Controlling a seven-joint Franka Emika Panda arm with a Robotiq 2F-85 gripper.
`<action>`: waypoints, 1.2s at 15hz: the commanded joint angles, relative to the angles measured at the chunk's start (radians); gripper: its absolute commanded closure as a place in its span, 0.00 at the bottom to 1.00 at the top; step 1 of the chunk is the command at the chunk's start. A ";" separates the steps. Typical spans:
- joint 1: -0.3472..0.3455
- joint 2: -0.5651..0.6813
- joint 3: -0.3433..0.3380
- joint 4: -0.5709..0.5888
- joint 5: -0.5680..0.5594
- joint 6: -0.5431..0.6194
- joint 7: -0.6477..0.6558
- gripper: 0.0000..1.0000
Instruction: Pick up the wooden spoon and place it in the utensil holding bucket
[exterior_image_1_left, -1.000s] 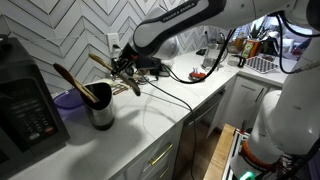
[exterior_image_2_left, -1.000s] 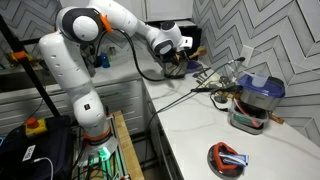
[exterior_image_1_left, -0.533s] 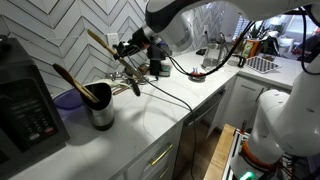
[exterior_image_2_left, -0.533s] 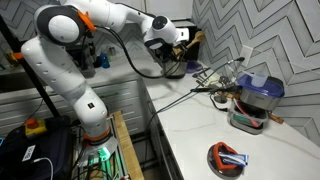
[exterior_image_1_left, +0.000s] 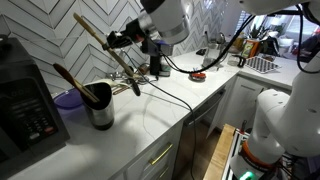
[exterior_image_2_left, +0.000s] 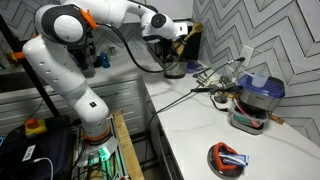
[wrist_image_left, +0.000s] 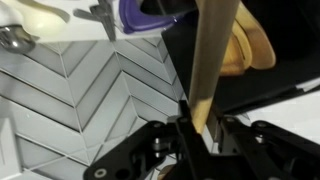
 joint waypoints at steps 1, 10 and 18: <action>0.104 -0.033 -0.067 0.091 0.275 -0.012 -0.263 0.95; 0.109 0.003 -0.190 0.148 0.861 -0.449 -0.943 0.95; -0.106 0.049 -0.030 0.153 0.986 -0.548 -1.108 0.95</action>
